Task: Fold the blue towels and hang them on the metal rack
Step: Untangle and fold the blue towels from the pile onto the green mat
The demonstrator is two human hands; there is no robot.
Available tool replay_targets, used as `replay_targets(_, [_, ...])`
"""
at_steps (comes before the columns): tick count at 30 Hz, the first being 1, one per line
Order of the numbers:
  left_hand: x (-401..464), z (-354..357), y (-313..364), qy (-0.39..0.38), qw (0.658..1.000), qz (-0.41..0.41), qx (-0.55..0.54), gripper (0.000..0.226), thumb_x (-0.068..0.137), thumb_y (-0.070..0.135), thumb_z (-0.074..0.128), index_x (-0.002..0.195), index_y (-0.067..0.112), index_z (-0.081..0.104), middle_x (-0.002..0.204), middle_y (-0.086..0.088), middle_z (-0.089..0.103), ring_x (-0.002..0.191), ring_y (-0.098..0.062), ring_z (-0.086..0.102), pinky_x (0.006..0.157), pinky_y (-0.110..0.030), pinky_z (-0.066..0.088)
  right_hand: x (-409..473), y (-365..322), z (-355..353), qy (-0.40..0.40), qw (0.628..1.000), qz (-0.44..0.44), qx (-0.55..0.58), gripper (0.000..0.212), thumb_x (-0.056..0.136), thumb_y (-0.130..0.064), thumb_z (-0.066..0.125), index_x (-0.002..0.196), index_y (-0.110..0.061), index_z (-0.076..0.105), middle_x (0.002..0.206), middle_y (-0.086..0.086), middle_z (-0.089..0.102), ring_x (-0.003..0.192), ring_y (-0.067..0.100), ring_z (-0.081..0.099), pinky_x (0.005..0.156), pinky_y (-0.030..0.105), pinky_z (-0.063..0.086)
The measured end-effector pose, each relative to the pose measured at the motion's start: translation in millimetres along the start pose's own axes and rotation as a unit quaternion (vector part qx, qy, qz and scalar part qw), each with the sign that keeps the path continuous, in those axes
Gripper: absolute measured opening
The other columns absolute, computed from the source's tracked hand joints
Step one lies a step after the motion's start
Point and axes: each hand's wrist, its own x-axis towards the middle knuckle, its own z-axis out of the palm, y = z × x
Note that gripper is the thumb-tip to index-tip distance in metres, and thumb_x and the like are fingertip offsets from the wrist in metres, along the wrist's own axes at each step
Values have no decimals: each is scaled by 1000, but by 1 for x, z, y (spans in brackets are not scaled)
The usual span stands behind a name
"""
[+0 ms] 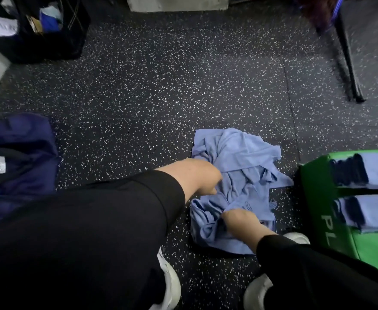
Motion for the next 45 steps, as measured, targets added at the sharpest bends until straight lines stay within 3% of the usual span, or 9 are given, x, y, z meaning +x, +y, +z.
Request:
replay_targets(5, [-5, 2, 4, -20, 1000, -7, 15, 36, 104, 34, 49, 130, 12, 60, 124, -9, 65, 109, -32, 61, 75, -34, 39, 2, -5, -15, 126, 992, 20, 7, 25, 98, -19, 48, 118, -15, 61, 122, 10, 56, 115, 32, 58, 89, 42, 50])
replay_targets(12, [-26, -25, 0, 63, 985, -55, -150, 23, 102, 23, 49, 116, 8, 57, 113, -13, 66, 84, -23, 50, 64, -32, 35, -33, 24, -131, 260, 885, -14, 386, 25, 91, -34, 55, 76, -15, 51, 70, 1, 57, 67, 20, 51, 63, 34, 41])
replay_targets(15, [-55, -47, 5, 155, 926, -28, -344, 21, 98, 19, 54, 119, 14, 57, 107, -7, 68, 78, -15, 57, 61, -22, 45, -76, 36, -189, 317, 826, -69, 460, 21, 91, -23, 59, 71, -18, 53, 65, -2, 57, 61, 14, 50, 62, 33, 43])
replay_targets(19, [-98, -79, 13, 284, 818, -1, -499, 36, 97, 23, 64, 133, 24, 57, 121, -1, 70, 113, -15, 65, 103, -42, 51, -153, 33, -255, 332, 789, -142, 498, 14, 90, -24, 66, 78, -16, 63, 76, 10, 72, 68, 20, 62, 64, 42, 53])
replay_targets(23, [-141, -113, 21, 355, 766, 57, -532, 63, 94, 9, 62, 149, 31, 42, 132, 9, 60, 121, -6, 58, 98, -17, 48, -223, 24, -299, 387, 799, -160, 431, 13, 87, -12, 69, 81, -22, 74, 66, -12, 66, 59, 6, 51, 59, 25, 42])
replay_targets(28, [-167, -122, 17, 434, 827, 11, -358, 5, 94, 27, 68, 95, 24, 64, 103, 2, 55, 91, -12, 56, 75, -28, 42, -261, 13, -311, 395, 821, -156, 381, 23, 85, -7, 70, 91, -27, 79, 89, -3, 77, 89, 25, 69, 81, 38, 55])
replay_targets(34, [-163, -121, 4, 446, 785, 1, -430, 16, 84, 25, 77, 83, 16, 64, 73, 2, 67, 64, -13, 51, 59, -32, 36, -244, 21, -306, 397, 809, -163, 400, 5, 92, -29, 71, 88, -26, 74, 85, 12, 71, 69, 18, 57, 69, 41, 51])
replay_targets(41, [-168, -123, -13, 332, 837, -16, -434, 30, 96, 31, 62, 71, 14, 58, 64, -4, 52, 60, -12, 42, 61, -31, 31, -224, 34, -314, 456, 830, -46, 317, 11, 89, -19, 68, 85, -30, 68, 78, -8, 69, 71, 10, 63, 57, 17, 45])
replay_targets(45, [-162, -115, -24, 339, 856, -78, -383, 27, 94, 26, 61, 71, 14, 57, 61, -1, 49, 55, -17, 41, 57, -33, 32, -221, 39, -317, 468, 818, -22, 334, 9, 87, -25, 69, 79, -25, 66, 72, -5, 69, 68, 12, 63, 54, 26, 46])
